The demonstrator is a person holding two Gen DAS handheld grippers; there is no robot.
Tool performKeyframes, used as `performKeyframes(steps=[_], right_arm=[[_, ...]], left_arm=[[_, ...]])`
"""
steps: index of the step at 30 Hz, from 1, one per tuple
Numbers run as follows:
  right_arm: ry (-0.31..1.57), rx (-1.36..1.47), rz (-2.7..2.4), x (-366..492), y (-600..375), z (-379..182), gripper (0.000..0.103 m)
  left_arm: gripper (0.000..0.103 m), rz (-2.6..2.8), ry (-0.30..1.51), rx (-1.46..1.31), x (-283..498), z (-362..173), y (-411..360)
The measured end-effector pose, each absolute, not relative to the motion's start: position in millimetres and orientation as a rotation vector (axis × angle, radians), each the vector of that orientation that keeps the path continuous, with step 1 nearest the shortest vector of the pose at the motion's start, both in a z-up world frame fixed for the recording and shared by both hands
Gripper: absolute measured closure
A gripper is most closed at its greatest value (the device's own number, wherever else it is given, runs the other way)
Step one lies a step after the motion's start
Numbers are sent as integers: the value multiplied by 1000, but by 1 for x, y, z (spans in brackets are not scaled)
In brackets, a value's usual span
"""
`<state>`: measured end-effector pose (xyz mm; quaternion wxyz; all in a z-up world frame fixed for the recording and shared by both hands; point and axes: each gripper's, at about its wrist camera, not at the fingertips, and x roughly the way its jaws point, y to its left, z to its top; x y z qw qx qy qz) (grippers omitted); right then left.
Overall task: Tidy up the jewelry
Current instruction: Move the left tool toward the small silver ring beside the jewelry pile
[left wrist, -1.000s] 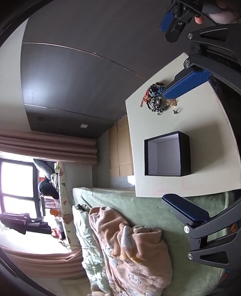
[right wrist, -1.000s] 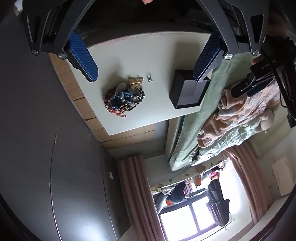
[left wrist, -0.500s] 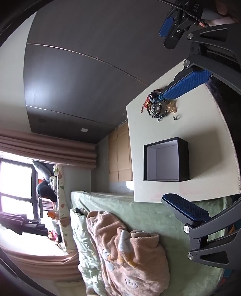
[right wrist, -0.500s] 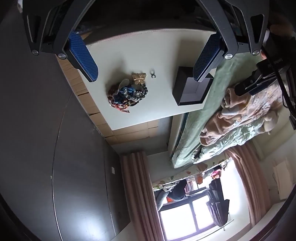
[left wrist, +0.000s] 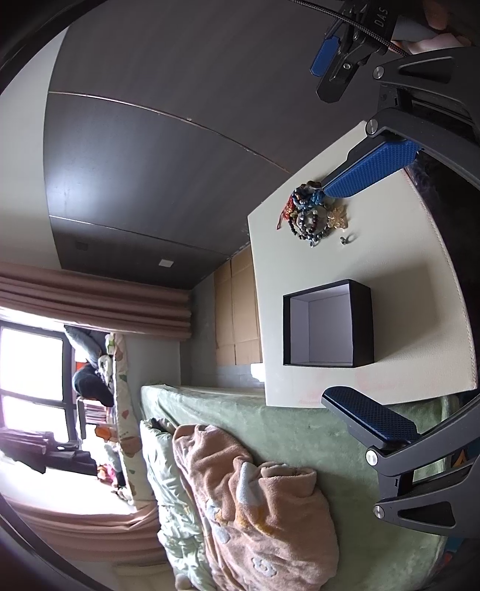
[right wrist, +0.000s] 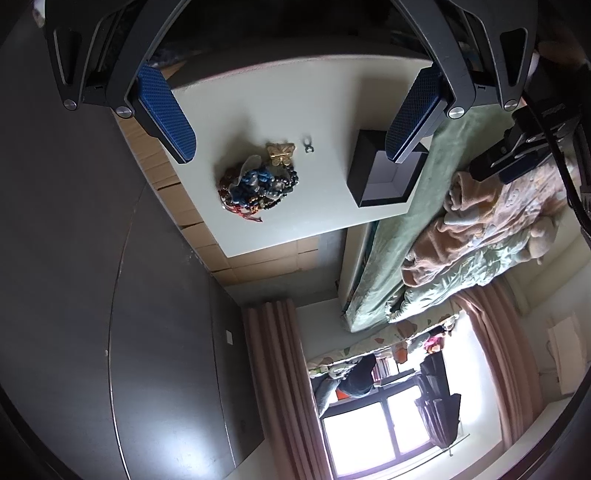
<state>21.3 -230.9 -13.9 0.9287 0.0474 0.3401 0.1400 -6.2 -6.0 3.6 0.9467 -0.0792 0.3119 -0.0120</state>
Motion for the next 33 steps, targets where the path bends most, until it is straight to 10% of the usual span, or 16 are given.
performKeyframes(steps=[33], right_arm=[[686,104,281,20,-236,-8,0]], left_arm=[[1,-32,627,-160,-8,5,-15]])
